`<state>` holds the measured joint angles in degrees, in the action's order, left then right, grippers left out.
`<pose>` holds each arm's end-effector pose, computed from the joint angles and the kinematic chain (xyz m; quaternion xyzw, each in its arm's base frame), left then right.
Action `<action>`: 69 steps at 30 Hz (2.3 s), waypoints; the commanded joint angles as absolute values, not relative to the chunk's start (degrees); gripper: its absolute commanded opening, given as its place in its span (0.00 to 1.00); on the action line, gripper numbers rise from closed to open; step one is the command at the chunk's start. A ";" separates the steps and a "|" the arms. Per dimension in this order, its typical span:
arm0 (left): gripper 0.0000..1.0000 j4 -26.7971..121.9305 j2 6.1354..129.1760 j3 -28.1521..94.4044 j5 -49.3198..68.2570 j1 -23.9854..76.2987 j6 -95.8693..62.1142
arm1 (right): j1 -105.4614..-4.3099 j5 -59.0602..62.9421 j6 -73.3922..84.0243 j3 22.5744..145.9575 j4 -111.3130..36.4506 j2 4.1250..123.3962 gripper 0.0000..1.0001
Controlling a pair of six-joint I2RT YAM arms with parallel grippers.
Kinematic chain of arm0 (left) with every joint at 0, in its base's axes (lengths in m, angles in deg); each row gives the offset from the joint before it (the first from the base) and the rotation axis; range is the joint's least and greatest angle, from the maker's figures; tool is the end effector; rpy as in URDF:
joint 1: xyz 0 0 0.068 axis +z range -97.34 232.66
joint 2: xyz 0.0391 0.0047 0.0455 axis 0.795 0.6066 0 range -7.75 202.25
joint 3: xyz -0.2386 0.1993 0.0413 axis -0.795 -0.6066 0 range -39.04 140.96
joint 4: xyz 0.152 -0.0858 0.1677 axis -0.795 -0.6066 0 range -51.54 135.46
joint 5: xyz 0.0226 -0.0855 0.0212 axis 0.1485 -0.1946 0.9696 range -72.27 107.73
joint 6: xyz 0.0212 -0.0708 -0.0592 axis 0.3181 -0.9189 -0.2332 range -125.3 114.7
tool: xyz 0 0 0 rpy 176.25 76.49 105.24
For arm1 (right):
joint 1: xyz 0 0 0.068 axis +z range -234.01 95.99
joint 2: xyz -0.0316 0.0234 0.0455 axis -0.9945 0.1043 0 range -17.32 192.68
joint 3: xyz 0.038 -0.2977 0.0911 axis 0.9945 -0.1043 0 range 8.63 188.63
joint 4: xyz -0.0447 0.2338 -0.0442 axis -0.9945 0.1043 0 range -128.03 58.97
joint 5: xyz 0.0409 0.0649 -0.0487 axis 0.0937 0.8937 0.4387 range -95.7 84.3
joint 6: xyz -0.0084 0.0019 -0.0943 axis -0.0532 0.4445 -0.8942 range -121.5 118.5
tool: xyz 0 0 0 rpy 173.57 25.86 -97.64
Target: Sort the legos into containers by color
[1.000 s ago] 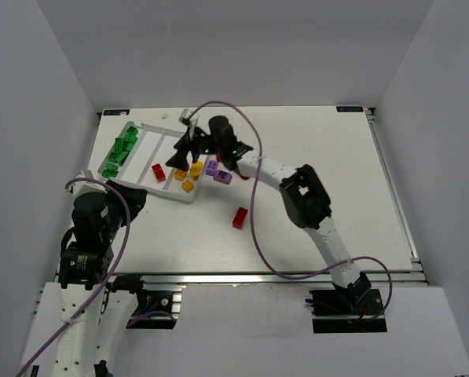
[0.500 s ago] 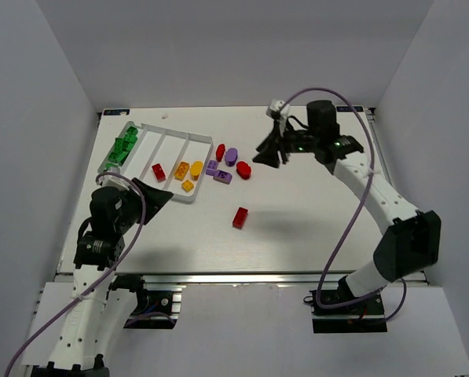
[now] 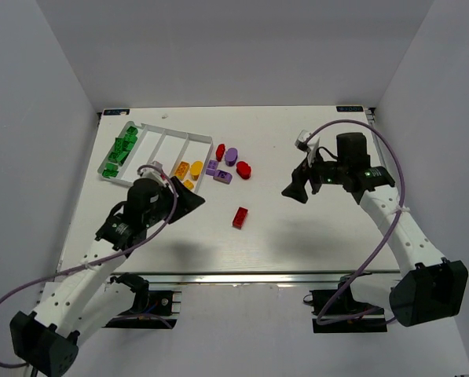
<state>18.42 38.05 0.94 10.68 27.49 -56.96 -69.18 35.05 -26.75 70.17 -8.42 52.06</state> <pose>0.1488 -0.0815 0.2837 -0.1723 0.8600 -0.3389 0.3405 0.2300 0.1187 0.3443 -0.4329 0.7368 0.2732 0.4416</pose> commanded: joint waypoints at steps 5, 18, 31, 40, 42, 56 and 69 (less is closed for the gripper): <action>0.74 24.02 45.41 3.75 25.80 10.68 -57.33 | -71.62 34.38 -28.04 68.57 -12.01 49.30 0.89; 0.74 22.17 66.86 15.53 39.79 -5.88 -52.76 | -76.36 40.27 -22.68 72.18 -9.02 53.96 0.33; 0.73 19.81 83.64 24.41 44.17 -8.43 -45.57 | -79.18 39.03 -21.45 72.79 -9.46 57.73 0.58; 0.71 16.73 92.35 32.14 47.70 -7.99 -36.16 | -79.27 39.56 -21.54 75.78 -9.46 61.69 0.58; 0.70 15.24 95.24 33.29 47.61 -7.20 -35.36 | -79.27 39.65 -21.45 75.78 -9.55 62.04 0.58; 0.63 16.37 99.48 34.26 44.54 -2.01 -32.63 | -79.62 39.04 -20.66 74.90 -10.69 63.80 0.58; 0.23 18.75 97.64 29.96 39.35 0.71 -33.86 | -79.97 39.04 -20.57 75.34 -10.96 65.47 0.58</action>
